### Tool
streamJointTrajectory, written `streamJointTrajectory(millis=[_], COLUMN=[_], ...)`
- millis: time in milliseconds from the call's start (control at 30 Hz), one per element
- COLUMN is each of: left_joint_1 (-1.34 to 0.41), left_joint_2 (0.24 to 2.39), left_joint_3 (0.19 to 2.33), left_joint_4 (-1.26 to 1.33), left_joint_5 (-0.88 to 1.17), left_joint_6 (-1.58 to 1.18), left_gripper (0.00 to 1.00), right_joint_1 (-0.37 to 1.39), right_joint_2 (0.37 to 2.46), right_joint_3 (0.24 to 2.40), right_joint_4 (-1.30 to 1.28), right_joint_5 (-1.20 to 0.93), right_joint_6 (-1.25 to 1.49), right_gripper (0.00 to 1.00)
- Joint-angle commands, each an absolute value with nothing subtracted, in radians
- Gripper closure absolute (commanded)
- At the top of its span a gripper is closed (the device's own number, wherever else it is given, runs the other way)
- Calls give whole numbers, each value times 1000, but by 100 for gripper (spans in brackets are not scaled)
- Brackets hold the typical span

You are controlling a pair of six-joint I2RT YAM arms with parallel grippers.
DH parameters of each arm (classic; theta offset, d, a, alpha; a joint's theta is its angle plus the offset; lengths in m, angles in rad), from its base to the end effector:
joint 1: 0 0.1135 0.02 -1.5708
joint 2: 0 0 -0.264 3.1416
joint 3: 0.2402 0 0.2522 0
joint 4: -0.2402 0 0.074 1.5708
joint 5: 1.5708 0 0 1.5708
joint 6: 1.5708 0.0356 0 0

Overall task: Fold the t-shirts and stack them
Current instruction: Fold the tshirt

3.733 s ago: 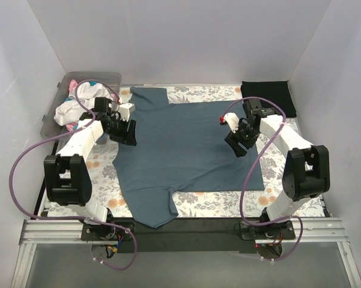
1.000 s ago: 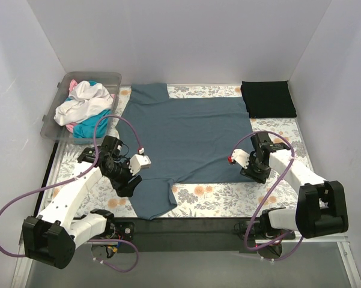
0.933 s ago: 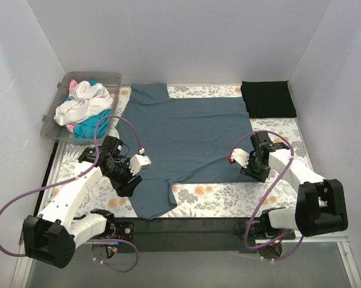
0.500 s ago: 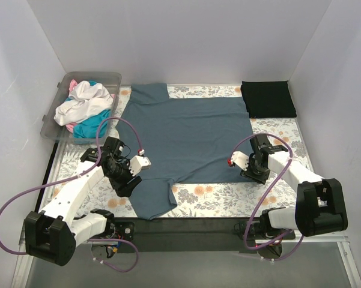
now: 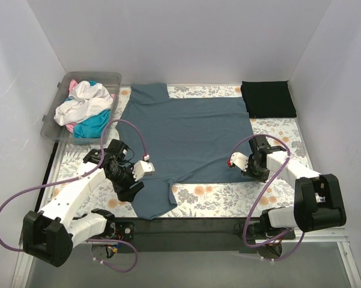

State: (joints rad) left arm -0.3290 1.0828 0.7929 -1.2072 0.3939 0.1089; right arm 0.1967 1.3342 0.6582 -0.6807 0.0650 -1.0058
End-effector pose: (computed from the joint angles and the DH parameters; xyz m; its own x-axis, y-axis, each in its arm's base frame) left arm 0.1432 -0.0633 0.2276 -0.9029 0.4143 -0.1148 0.4258 0.8246 -0.3725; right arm 0.2064 0.0388 0.1567 -0.3598 -0.9311 -0.0601 -0.9066 0.3641 -0.2134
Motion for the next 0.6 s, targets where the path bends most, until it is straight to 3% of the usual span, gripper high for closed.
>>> streamJointTrajectory(millis=[0, 233, 467, 567], left_joint_1=[-429, -699, -989, -997], left_joint_2=[1013, 1011, 1046, 1054], left_joint_3=[778, 655, 603, 589], left_joint_4=[-1238, -1080, -913, -881], left_joint_5=[427, 255, 203, 192], left_joint_6=[169, 146, -44, -66], left_gripper=[43, 41, 51, 55], right_joint_1=[195, 195, 195, 193], right_joint_2=[1364, 1371, 1381, 1390], right_joint_3=[655, 686, 707, 716], right_joint_4=[-647, -664, -675, -678], right_joint_5=[75, 77, 81, 81], right_joint_6=[-1017, -993, -985, -983], right_gripper=[98, 99, 99, 99])
